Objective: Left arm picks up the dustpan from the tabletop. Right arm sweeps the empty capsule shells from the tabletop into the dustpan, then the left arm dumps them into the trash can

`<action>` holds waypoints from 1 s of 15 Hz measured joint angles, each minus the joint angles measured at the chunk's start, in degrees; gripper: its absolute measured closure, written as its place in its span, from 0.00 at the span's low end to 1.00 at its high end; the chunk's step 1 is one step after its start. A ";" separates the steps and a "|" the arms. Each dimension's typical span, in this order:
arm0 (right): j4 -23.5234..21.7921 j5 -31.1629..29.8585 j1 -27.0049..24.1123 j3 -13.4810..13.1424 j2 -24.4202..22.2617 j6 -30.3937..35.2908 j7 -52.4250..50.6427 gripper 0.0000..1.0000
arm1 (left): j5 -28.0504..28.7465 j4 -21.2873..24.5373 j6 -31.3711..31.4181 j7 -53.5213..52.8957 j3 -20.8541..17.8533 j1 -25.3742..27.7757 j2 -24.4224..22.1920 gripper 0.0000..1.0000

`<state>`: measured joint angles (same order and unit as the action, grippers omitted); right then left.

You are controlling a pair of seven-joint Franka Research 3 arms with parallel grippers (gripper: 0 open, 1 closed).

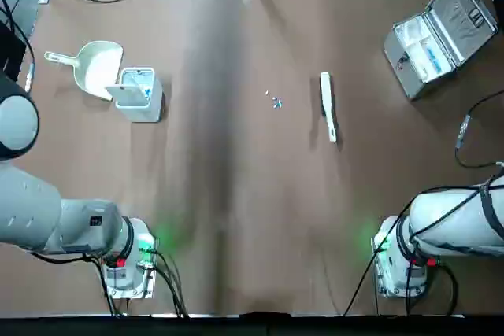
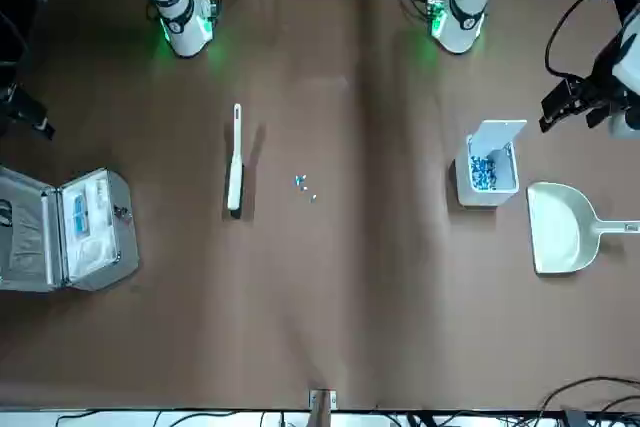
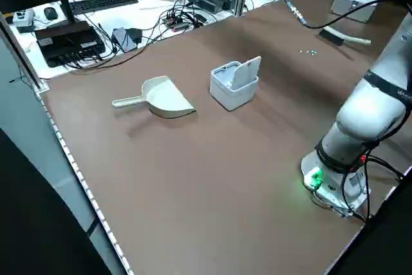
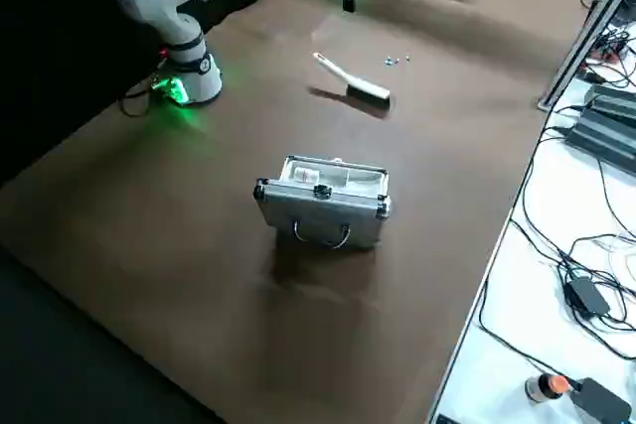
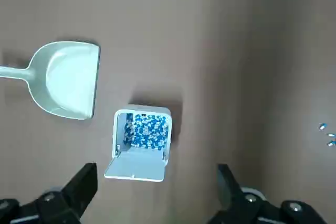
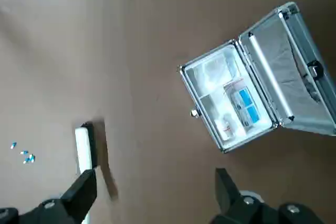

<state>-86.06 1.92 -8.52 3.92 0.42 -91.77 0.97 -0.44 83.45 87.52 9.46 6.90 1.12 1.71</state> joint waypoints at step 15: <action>-1.23 0.08 0.68 0.15 -0.05 2.47 0.69 0.00 | 1.53 2.74 -0.37 1.98 -0.83 11.16 4.38 0.00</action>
<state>-87.29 2.00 -7.84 4.07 0.37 -89.30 1.66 1.09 86.19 87.15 11.44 6.07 12.28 6.09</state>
